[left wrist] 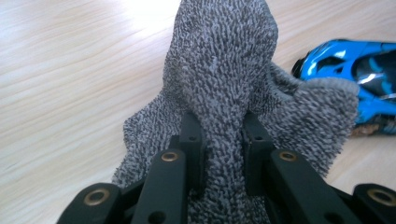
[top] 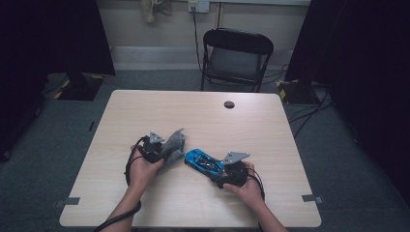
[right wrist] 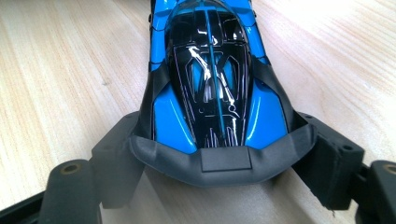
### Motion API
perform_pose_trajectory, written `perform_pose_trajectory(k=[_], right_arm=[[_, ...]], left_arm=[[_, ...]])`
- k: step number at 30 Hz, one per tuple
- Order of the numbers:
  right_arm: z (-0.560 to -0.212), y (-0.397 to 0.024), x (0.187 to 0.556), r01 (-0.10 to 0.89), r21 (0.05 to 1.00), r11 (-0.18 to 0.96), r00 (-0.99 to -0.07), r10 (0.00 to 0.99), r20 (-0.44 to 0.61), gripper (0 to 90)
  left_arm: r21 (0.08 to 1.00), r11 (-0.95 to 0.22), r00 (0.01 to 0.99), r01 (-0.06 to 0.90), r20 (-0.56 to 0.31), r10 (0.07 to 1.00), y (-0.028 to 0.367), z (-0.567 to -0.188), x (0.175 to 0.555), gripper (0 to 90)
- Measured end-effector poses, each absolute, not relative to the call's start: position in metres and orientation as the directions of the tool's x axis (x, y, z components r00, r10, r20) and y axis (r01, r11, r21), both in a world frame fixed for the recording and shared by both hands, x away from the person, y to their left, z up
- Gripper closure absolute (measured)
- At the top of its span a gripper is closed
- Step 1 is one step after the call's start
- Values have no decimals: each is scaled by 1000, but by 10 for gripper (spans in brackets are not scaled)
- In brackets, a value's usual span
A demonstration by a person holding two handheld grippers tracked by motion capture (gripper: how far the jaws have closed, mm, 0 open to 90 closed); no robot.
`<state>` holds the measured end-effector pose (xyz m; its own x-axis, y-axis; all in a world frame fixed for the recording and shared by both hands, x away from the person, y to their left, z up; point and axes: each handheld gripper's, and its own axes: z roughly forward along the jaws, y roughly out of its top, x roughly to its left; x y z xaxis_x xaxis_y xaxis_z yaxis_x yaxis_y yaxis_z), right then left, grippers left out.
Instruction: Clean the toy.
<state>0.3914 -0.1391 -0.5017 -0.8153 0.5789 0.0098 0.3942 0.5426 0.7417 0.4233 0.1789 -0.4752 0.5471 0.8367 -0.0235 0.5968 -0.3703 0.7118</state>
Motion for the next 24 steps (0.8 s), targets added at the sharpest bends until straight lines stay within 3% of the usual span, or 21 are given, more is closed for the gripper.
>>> perform_pose_trajectory(k=[10, 24], right_arm=[[-502, -139, 391, 396, 741, 542, -815, 580, 11, 232], [-487, -142, 394, 395, 738, 547, -817, 576, 11, 185]], left_arm=[[704, -388, 561, 595, -18, 828, 203, -479, 398, 748], [723, -399, 575, 564, 3, 818, 204, -485, 387, 746]])
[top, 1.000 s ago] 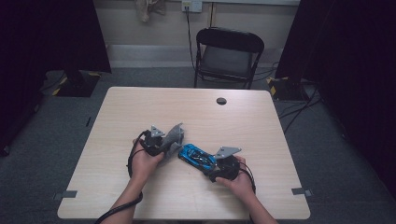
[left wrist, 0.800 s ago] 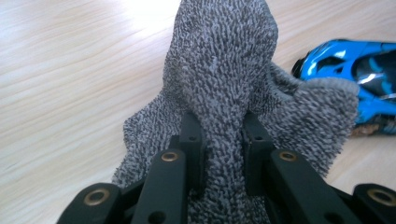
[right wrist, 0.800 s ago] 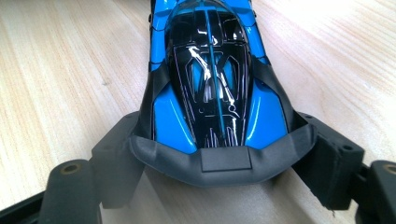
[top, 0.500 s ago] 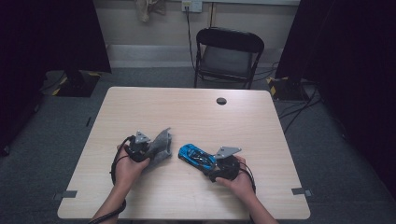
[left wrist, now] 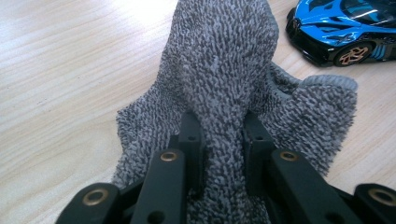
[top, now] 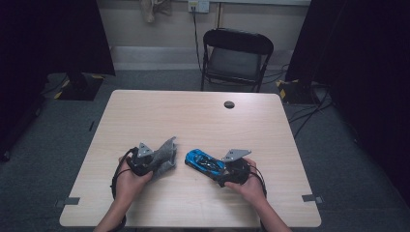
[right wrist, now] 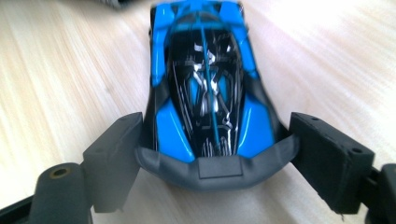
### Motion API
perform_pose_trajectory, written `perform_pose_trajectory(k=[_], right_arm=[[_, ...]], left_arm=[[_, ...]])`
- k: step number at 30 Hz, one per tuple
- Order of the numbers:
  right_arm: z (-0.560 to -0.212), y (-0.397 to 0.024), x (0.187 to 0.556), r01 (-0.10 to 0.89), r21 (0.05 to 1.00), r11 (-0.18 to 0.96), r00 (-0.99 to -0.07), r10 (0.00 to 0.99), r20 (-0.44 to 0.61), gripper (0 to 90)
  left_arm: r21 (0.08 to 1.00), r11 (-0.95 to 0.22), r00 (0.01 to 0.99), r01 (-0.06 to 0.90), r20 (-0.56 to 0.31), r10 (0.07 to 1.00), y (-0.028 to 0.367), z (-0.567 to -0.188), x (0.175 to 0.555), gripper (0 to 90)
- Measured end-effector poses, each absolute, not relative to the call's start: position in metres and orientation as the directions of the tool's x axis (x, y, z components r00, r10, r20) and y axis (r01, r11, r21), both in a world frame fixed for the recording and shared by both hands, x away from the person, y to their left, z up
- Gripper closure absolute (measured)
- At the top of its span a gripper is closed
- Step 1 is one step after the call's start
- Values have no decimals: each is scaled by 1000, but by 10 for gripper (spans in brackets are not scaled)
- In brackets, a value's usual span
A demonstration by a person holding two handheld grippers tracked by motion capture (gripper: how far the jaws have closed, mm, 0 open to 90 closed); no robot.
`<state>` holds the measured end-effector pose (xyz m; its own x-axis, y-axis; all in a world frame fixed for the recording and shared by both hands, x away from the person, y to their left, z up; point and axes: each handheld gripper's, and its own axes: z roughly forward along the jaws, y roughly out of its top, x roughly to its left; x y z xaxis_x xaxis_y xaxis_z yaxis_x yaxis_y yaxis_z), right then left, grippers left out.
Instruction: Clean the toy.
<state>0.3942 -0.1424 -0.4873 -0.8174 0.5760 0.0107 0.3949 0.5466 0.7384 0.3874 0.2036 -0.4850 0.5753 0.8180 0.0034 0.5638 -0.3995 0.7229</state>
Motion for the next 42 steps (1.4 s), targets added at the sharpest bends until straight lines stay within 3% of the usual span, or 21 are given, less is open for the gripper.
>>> perform_pose_trajectory(k=[9, 11, 14, 27, 42], right_arm=[[-470, -136, 402, 404, 761, 507, -811, 583, 42, 211], [-466, -132, 404, 397, 765, 507, -819, 572, 46, 298], [-465, -125, 411, 398, 759, 515, -826, 562, 51, 342], [-474, -103, 422, 393, 736, 551, -833, 552, 31, 433], [-478, -101, 416, 372, 744, 555, -827, 562, -6, 422]], left_arm=[[727, -395, 576, 561, 0, 818, 205, -486, 386, 746], [729, -390, 574, 563, -5, 819, 205, -486, 386, 746], [732, -385, 573, 562, -9, 819, 205, -486, 386, 746], [730, -393, 584, 559, -11, 811, 206, -486, 386, 746], [722, -410, 638, 557, -55, 768, 198, -473, 374, 750]])
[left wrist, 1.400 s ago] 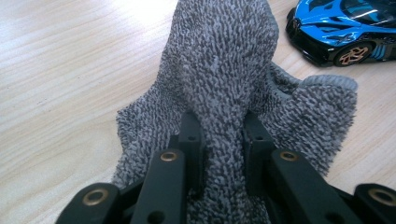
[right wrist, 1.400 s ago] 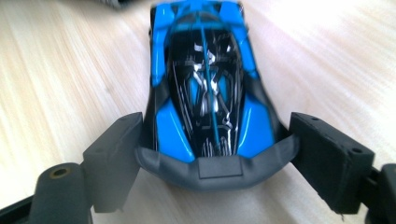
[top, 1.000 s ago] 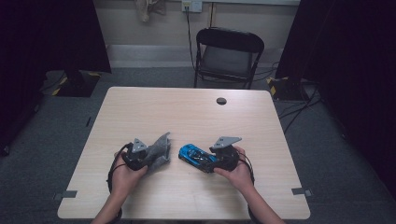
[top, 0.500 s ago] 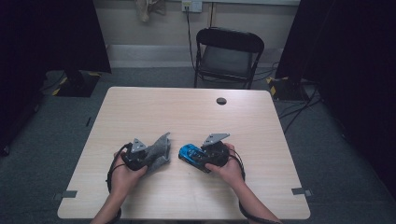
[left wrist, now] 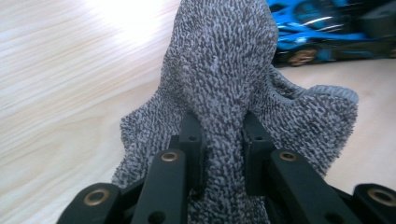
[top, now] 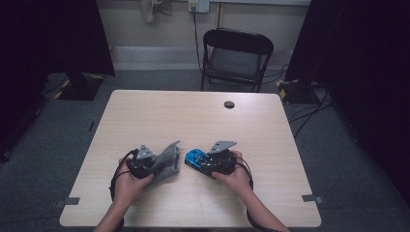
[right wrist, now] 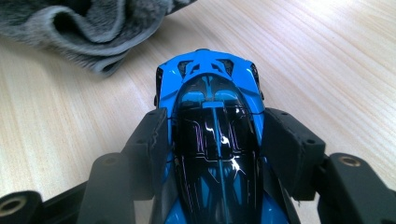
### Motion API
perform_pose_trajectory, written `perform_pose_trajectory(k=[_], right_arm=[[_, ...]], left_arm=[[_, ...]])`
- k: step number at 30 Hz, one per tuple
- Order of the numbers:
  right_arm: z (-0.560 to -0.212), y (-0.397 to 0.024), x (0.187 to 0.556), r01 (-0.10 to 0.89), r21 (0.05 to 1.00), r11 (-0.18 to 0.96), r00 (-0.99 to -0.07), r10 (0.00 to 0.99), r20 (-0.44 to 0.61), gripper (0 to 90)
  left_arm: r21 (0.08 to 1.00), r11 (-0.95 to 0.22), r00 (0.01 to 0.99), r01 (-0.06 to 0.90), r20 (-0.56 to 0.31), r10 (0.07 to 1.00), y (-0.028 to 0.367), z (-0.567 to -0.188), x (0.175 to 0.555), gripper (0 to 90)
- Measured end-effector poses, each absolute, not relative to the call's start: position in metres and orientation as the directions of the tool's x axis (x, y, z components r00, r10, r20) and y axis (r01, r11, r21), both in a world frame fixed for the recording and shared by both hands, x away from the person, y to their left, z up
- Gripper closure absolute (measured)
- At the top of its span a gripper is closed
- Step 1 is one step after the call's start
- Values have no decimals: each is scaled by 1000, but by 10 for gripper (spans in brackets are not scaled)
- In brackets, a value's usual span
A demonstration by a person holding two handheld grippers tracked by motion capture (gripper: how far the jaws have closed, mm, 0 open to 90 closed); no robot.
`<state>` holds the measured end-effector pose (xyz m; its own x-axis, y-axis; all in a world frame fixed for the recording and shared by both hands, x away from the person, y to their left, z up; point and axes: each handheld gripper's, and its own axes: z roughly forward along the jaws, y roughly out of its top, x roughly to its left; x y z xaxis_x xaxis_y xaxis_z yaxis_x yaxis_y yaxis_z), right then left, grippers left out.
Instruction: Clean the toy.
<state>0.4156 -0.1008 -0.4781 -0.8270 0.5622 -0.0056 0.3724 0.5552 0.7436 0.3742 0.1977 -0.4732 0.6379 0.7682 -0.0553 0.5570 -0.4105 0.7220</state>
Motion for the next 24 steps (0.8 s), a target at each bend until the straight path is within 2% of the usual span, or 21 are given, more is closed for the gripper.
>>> perform_pose_trajectory(k=[6, 13, 15, 20, 22, 24], right_arm=[[-478, -102, 414, 379, 743, 551, -824, 567, 0, 422], [-479, -103, 414, 379, 746, 547, -823, 567, 3, 422], [-479, -103, 414, 379, 746, 548, -823, 568, 1, 422], [-479, -103, 413, 371, 750, 547, -824, 566, -5, 421], [-479, -103, 413, 371, 749, 548, -824, 566, -6, 421], [-479, -103, 413, 370, 750, 549, -825, 566, -7, 421]], left_arm=[[737, -417, 686, 532, -87, 722, 190, -463, 363, 750], [721, -444, 719, 531, -106, 687, 189, -474, 353, 736], [721, -449, 722, 527, -102, 684, 189, -475, 353, 682], [761, -410, 716, 503, -101, 691, 184, -476, 358, 461], [758, -419, 715, 500, -88, 693, 182, -478, 360, 437], [754, -421, 718, 504, -95, 690, 181, -481, 361, 465]])
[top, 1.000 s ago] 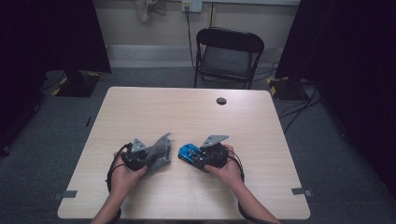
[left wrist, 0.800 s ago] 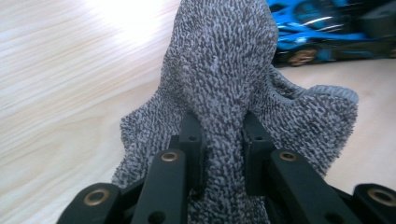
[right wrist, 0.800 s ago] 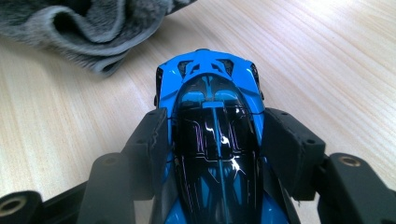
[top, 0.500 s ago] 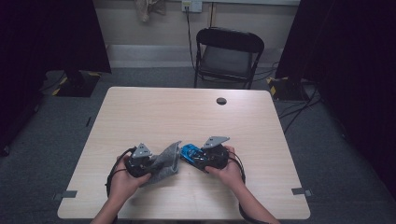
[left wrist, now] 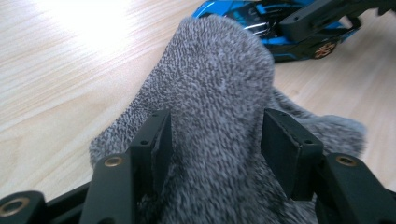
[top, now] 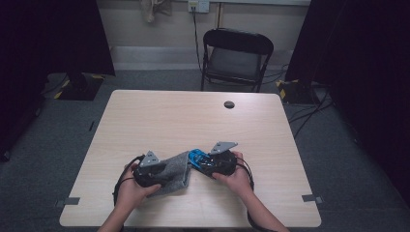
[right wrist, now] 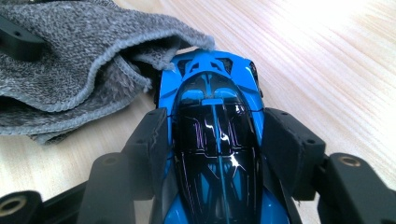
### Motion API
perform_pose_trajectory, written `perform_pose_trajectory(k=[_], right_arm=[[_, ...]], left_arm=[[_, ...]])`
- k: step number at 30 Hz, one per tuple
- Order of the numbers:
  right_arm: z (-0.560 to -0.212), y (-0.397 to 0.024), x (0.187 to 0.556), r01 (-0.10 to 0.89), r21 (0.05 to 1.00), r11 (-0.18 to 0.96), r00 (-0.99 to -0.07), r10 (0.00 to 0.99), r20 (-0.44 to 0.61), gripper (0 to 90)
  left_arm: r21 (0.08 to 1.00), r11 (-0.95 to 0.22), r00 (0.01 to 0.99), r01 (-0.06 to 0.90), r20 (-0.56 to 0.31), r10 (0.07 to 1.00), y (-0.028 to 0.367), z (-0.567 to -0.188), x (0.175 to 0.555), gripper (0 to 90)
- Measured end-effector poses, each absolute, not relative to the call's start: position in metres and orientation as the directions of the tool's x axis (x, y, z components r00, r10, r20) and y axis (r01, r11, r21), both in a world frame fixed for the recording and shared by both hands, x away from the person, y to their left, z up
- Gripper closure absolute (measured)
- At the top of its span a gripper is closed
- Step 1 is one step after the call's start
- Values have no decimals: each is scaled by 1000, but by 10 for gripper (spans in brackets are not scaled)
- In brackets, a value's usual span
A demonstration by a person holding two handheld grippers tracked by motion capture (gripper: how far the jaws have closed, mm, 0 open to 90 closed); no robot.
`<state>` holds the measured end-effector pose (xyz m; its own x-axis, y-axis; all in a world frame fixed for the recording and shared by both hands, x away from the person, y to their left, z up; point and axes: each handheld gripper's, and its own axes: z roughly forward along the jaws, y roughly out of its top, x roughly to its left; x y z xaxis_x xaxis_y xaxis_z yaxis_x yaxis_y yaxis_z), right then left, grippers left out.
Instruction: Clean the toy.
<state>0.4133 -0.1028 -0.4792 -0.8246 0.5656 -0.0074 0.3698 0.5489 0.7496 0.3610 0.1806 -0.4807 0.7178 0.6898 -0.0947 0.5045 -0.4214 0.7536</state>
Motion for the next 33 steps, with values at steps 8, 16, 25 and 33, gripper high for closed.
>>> perform_pose_trajectory(k=[8, 16, 25, 33], right_arm=[[-479, -103, 414, 373, 750, 547, -824, 567, -4, 421], [-479, -104, 414, 373, 751, 545, -824, 567, -2, 421], [-479, -103, 413, 372, 751, 546, -823, 568, -6, 421], [-479, -103, 412, 371, 750, 547, -824, 567, -7, 421]], left_arm=[[718, -433, 752, 545, -190, 631, 174, -476, 356, 762], [737, -483, 848, 473, -232, 476, 155, -462, 327, 767], [720, -553, 904, 420, -274, 329, 109, -473, 317, 767], [720, -558, 904, 413, -251, 346, 83, -478, 335, 766]])
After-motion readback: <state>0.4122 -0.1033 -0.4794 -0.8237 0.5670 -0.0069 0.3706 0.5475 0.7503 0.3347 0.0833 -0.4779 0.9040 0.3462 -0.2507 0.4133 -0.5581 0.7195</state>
